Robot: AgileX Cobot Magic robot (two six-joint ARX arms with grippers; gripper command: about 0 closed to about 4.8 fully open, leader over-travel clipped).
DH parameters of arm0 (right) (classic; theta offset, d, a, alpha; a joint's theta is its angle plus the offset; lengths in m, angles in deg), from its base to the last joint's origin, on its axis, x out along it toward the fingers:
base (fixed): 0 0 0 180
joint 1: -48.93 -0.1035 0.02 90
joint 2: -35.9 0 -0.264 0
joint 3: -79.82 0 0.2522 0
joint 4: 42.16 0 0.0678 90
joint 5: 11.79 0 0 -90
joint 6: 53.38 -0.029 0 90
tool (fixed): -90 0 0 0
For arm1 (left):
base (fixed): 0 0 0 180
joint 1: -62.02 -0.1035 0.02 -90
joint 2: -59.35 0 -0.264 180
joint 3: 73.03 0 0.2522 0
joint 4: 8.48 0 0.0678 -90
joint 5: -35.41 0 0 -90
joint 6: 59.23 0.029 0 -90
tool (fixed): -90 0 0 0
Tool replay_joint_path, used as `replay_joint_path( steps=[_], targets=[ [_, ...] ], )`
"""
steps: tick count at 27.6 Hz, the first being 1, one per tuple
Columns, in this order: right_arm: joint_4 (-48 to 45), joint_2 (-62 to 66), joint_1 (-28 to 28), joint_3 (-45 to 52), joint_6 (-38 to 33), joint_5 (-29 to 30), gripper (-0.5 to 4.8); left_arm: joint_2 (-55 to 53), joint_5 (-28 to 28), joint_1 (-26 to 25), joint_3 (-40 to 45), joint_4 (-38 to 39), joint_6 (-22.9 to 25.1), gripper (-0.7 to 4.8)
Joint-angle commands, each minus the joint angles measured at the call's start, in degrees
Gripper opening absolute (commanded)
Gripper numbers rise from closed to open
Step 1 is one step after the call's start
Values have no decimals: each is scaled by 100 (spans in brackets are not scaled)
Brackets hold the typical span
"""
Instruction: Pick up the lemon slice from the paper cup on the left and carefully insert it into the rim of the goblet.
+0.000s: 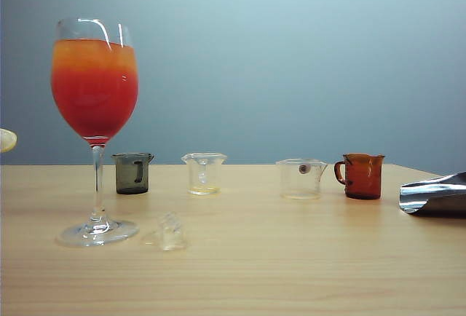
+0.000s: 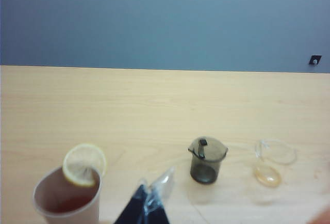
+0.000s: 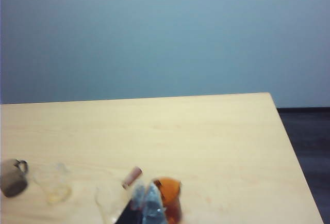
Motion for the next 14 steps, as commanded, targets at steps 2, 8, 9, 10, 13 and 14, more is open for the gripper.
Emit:
replay_joint_path(
  steps=[2,8,9,10,13,14],
  targets=[
    [-372,557,-136,-544,-22,367,-6,-887,-144,-157,-120,-743,125,-5],
    [-686,1250,-916,-815,-24,566,-6,-2710,579,-1224,-142,-2330,-160,-5],
    [-702,1335,-1073,-815,-24,557,-6,-2907,769,-1351,-144,-2507,-160,-5],
    [-739,1438,-1233,-815,-24,533,-6,-3104,907,-1460,-144,-2686,-160,-5],
    [-1010,1819,-1884,-815,-37,450,-6,-3762,1115,-1729,-262,-2964,-157,-5],
    [-1154,1945,-2092,-815,-37,450,-6,-3950,1176,-1775,-341,-2962,-157,-5]
  ],
)
